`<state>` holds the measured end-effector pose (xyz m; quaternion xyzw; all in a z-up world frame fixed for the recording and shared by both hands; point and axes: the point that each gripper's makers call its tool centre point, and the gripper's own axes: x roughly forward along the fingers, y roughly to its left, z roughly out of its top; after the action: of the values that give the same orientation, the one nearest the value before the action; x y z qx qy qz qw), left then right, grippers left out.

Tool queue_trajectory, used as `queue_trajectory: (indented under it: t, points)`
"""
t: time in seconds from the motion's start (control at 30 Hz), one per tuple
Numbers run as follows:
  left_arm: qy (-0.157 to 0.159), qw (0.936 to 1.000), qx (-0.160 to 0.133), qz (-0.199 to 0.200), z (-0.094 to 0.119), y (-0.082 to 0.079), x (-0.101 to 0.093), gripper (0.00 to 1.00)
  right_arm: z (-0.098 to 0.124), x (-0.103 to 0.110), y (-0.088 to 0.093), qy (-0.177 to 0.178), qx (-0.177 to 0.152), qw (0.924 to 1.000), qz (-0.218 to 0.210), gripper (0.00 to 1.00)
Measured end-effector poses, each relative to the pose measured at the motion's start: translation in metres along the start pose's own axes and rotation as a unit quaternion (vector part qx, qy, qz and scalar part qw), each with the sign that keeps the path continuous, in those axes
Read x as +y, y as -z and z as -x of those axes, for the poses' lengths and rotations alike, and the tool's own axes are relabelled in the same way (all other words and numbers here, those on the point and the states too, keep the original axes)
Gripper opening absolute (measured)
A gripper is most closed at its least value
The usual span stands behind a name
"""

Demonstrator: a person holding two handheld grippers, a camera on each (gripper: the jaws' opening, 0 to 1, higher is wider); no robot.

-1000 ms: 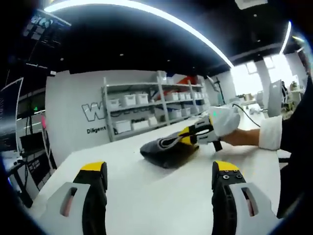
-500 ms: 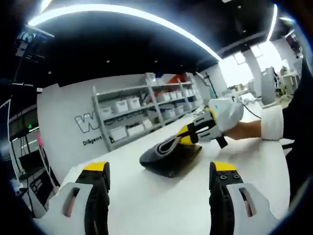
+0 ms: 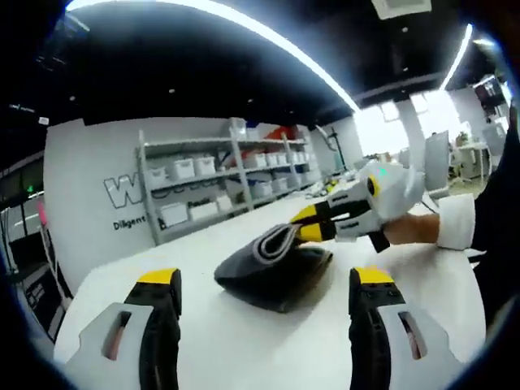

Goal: Open the folded towel by lifting each exposed corner and separating the folded layers until the towel lies flat within the target outline without major curled edges

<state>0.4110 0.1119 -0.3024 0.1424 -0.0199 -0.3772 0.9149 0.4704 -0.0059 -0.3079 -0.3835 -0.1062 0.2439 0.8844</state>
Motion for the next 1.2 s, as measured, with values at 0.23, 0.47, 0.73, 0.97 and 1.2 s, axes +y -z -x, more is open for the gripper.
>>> queue_trajectory:
  t: [0.23,0.47,0.73,0.97,1.2]
  points:
    - [0.005,0.9991,0.022,-0.035,-0.026,0.013,0.01,0.82,0.004,0.001,-0.009,-0.011,-0.02,0.9989,-0.041,0.01]
    - [0.018,0.9994,0.019,-0.022,-0.047,0.014,0.013,0.83,0.006,0.002,-0.014,-0.012,-0.029,0.9981,-0.054,0.01]
    - [0.021,0.9985,0.016,-0.047,-0.058,0.018,0.009,0.78,0.009,0.005,-0.02,-0.022,-0.037,0.9955,-0.085,0.01]
    - [0.039,0.9991,0.007,-0.015,-0.068,0.023,0.006,0.68,0.012,0.006,-0.024,-0.027,-0.046,0.9935,-0.1,0.01]
    - [0.044,0.9979,-0.023,-0.042,-0.076,0.019,-0.005,0.64,0.014,0.013,-0.028,-0.037,-0.05,0.9937,-0.094,0.01]
